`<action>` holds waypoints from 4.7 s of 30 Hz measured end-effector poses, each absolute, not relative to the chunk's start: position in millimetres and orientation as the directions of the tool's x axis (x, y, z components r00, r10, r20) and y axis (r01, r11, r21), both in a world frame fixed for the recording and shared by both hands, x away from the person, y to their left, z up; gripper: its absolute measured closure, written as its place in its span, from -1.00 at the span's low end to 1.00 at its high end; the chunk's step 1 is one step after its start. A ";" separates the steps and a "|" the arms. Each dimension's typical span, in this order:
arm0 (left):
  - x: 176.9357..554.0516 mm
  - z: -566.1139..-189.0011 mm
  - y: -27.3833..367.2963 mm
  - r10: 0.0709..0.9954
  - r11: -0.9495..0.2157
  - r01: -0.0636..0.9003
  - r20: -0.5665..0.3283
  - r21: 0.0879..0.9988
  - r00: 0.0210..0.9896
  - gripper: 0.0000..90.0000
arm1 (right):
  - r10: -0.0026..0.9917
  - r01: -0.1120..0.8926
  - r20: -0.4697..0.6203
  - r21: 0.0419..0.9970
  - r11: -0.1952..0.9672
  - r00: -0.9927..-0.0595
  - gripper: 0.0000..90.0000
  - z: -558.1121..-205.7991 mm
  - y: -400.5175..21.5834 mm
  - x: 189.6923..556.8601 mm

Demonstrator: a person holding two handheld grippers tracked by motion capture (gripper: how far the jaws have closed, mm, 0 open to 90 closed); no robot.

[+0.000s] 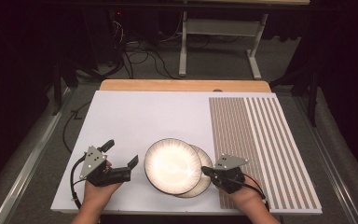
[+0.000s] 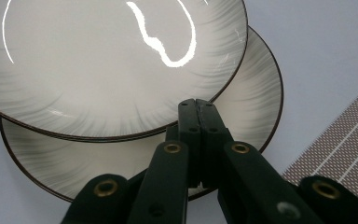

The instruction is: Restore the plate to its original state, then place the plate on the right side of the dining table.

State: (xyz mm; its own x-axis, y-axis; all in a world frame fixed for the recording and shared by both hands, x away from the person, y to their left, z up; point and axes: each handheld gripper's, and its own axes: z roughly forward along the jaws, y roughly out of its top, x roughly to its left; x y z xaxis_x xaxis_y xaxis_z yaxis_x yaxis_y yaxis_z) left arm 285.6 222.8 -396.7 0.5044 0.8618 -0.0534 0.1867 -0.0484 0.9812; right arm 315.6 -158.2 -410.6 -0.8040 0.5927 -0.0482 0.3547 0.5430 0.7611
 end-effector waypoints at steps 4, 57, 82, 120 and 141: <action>285.7 -396.8 222.6 0.861 -0.047 0.188 -0.056 0.981 0.506 -0.99 | 0.598 0.356 -0.047 0.765 0.537 -0.800 1.00 -409.5 -160.4 316.2; 286.9 -398.0 218.6 0.847 -0.070 0.207 -0.051 0.976 0.529 -0.99 | 0.655 0.376 -0.034 0.796 0.474 -0.755 1.00 -395.7 -188.4 319.5; 287.8 -399.3 217.4 0.845 -0.084 0.218 -0.046 0.972 0.533 -0.99 | 0.765 0.352 -0.006 0.886 0.303 -0.644 0.18 -372.2 -245.3 318.0; 284.1 -393.5 223.4 0.849 -0.110 0.218 -0.022 0.970 0.527 -0.91 | 0.769 0.266 -0.037 0.927 0.264 -0.638 -0.61 -363.4 -244.0 309.5; 284.4 -391.6 217.0 0.823 -0.128 0.237 -0.030 0.963 0.567 -1.00 | 0.679 0.328 -0.034 0.857 0.398 -0.734 1.00 -374.0 -211.4 321.0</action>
